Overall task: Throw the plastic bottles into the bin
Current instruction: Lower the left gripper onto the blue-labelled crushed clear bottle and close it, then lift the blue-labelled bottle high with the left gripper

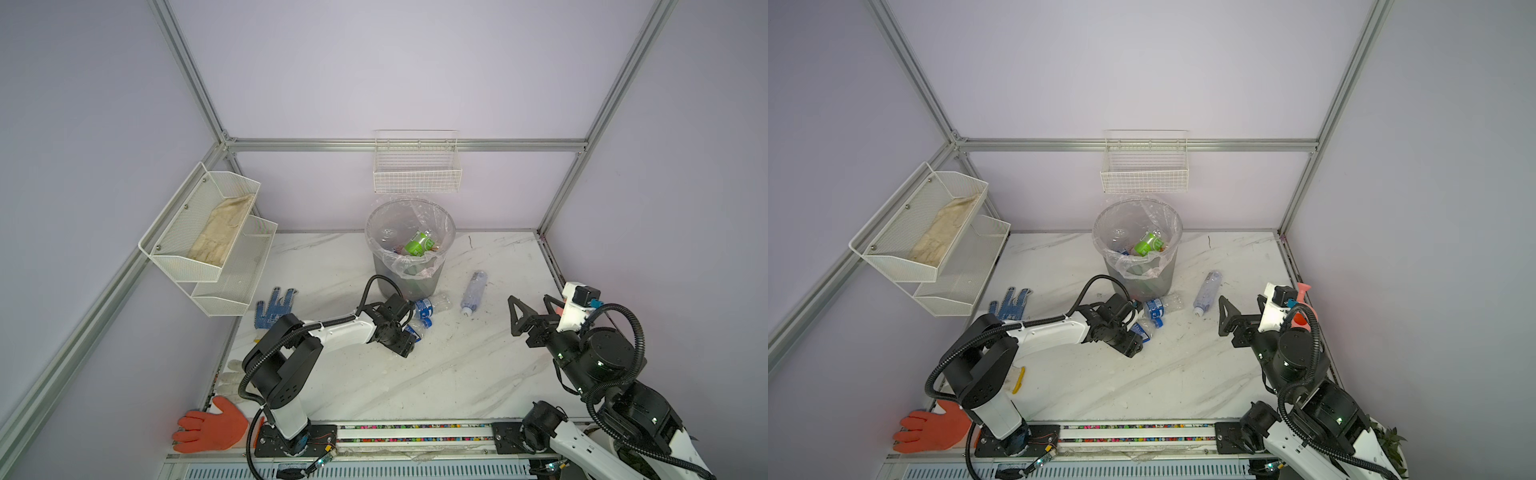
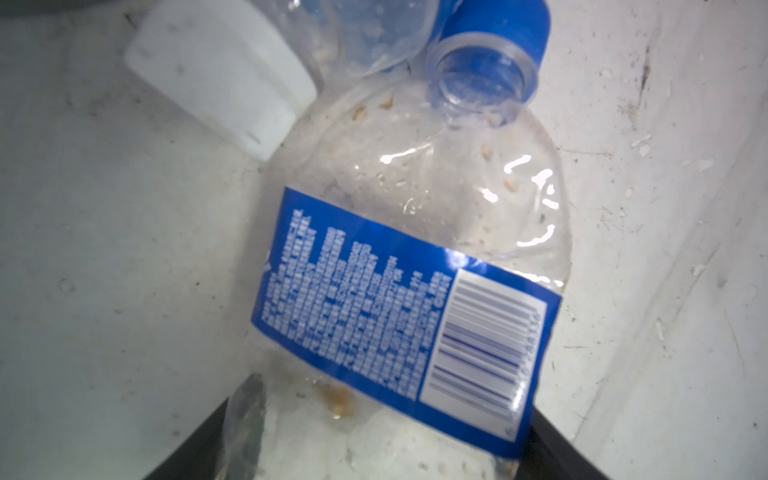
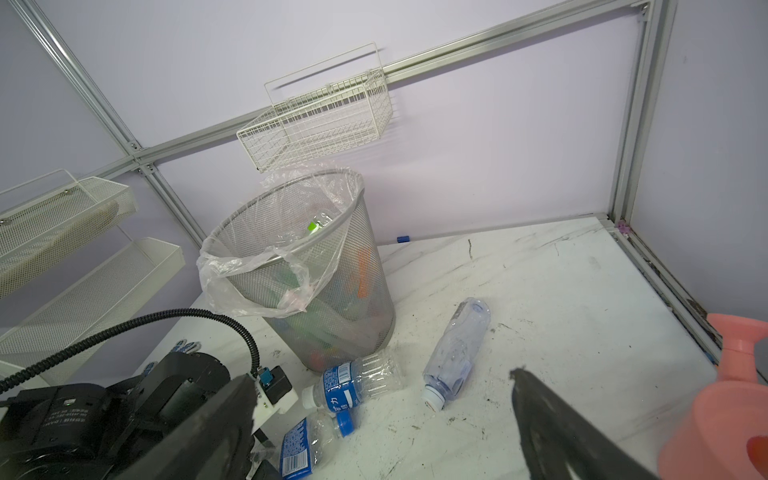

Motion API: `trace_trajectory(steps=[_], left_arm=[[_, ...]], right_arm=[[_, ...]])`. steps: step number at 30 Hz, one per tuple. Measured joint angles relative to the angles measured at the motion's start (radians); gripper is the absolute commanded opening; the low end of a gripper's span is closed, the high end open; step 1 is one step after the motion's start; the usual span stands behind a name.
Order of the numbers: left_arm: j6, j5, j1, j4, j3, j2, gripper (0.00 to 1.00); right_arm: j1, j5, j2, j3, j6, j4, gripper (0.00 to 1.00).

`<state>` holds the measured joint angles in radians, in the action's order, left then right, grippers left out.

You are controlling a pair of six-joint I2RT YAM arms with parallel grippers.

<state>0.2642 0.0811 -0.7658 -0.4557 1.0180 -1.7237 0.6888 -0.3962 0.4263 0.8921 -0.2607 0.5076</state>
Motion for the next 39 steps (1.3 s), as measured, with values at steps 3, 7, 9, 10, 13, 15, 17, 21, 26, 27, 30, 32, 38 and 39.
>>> trace_trajectory(steps=[3, 7, 9, 10, 13, 15, 17, 21, 26, 27, 30, 32, 38, 39], left_arm=[[0.0, -0.01, -0.01, -0.002, 0.009, -0.008, 0.6], [-0.004, -0.028, -0.022, -0.008, 0.013, -0.01, 0.53], [-0.006, -0.042, -0.031, -0.01, 0.013, -0.009, 0.52], [-0.007, -0.05, -0.037, -0.011, 0.013, -0.009, 0.52], [-0.007, -0.071, -0.06, -0.024, 0.014, -0.006, 0.52], [-0.007, -0.081, -0.081, -0.037, 0.014, -0.001, 0.52], [-0.007, -0.087, -0.107, -0.053, 0.014, 0.01, 0.52], [-0.007, -0.097, -0.161, -0.081, 0.014, 0.068, 0.52], [-0.014, -0.113, -0.2, -0.105, 0.014, 0.173, 0.51], [-0.014, -0.117, -0.206, -0.112, 0.014, 0.198, 0.51], [-0.018, -0.137, -0.219, -0.139, 0.025, 0.268, 0.51], [-0.021, -0.15, -0.226, -0.166, 0.047, 0.314, 0.51], [-0.035, -0.188, -0.253, -0.209, 0.171, 0.451, 0.5], [-0.041, -0.192, -0.257, -0.214, 0.193, 0.472, 0.5]], right_arm=[[0.0, 0.0, 0.0, 0.0, 0.0, 0.0, 0.97], [0.0, 0.0, 0.0, 0.0, 0.0, 0.0, 0.97], [0.0, 0.0, 0.0, 0.0, 0.0, 0.0, 0.97], [0.0, -0.001, 0.0, 0.0, 0.0, 0.0, 0.97], [0.0, -0.001, 0.0, 0.0, 0.0, 0.0, 0.97], [0.0, -0.001, 0.0, 0.0, 0.0, 0.0, 0.97], [0.0, -0.002, 0.0, 0.0, 0.0, 0.0, 0.97], [0.0, -0.004, 0.0, 0.0, 0.0, 0.0, 0.97], [0.0, -0.006, 0.0, 0.0, 0.0, 0.0, 0.97], [0.0, -0.006, 0.0, 0.0, 0.0, 0.0, 0.97], [0.0, -0.007, 0.0, 0.0, 0.0, 0.0, 0.97], [0.0, -0.008, 0.0, 0.0, 0.0, 0.0, 0.97], [0.0, -0.008, 0.0, 0.0, 0.0, 0.0, 0.97], [0.0, -0.008, 0.0, 0.0, 0.0, 0.0, 0.97]])
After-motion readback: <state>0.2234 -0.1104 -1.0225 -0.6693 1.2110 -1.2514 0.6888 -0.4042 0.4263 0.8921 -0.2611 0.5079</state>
